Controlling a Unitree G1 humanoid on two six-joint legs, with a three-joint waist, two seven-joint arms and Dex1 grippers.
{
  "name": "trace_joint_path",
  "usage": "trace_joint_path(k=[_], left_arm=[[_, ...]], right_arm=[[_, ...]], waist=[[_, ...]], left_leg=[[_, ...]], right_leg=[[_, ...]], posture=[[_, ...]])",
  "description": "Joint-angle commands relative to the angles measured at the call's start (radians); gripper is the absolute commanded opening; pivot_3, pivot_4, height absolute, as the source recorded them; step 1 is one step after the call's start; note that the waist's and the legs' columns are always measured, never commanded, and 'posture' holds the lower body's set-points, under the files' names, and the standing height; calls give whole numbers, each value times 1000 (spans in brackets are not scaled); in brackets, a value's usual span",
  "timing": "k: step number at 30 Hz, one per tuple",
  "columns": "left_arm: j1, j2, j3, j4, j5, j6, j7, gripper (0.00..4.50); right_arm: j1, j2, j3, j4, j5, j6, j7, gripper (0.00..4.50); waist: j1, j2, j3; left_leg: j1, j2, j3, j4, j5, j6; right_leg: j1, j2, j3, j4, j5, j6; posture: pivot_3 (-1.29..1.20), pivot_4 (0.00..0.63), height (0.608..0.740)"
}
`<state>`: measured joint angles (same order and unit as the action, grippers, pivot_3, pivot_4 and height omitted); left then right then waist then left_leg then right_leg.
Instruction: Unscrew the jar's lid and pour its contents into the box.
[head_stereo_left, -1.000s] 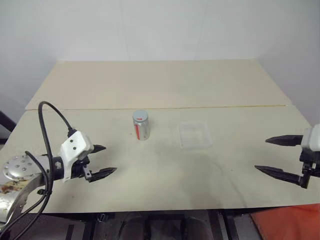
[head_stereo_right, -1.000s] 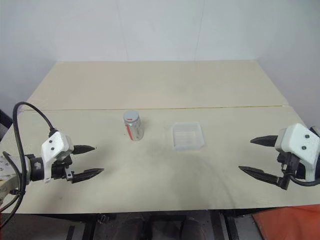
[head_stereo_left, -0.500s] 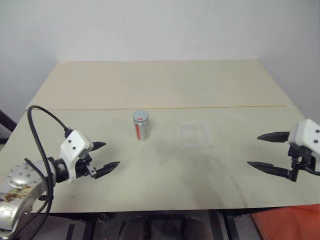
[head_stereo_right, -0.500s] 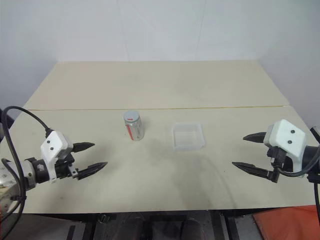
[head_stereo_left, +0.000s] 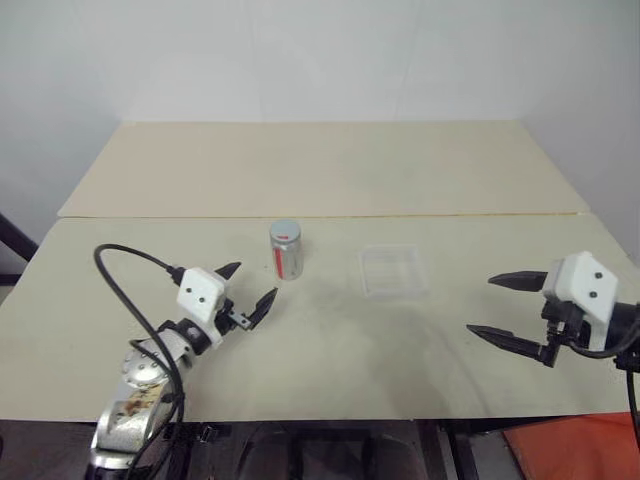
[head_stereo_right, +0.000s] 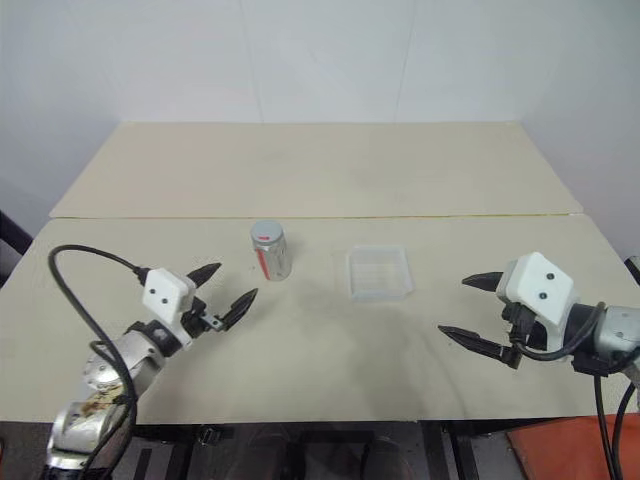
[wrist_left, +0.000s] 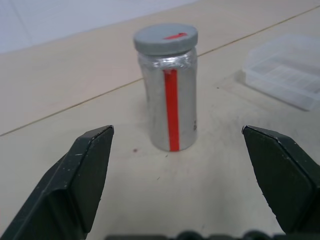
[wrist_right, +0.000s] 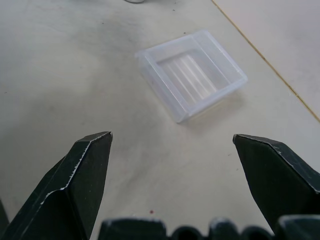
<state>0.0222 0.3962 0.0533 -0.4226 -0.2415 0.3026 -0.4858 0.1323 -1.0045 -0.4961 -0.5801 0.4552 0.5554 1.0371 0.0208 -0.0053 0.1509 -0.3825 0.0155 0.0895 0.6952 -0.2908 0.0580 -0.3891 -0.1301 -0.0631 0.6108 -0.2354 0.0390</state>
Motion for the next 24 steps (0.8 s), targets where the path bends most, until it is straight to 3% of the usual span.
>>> trace_joint_path(k=[1,12,24], left_arm=[[-22,-27,-27,7,25,-48,24,4486],[-111,-148,-95,150,105,-147,103,4486],[-227,-217,-97,311,159,-234,181,4486]], right_arm=[[9,5,-39,-38,14,5,-18,4500],[23,-4,-66,-80,37,47,-39,4500],[55,7,-73,-91,26,43,-65,4500]], waist=[[0,0,0],[4,0,0],[7,0,0]], left_leg=[[0,0,0,0,0,0],[-1,0,-1,1,-3,5],[-1,0,-1,1,-3,5]], right_leg=[[0,0,0,0,0,0],[0,0,-1,0,0,0],[0,0,-1,0,0,1]], posture=[[0,150,740],[0,150,740],[0,150,740]])
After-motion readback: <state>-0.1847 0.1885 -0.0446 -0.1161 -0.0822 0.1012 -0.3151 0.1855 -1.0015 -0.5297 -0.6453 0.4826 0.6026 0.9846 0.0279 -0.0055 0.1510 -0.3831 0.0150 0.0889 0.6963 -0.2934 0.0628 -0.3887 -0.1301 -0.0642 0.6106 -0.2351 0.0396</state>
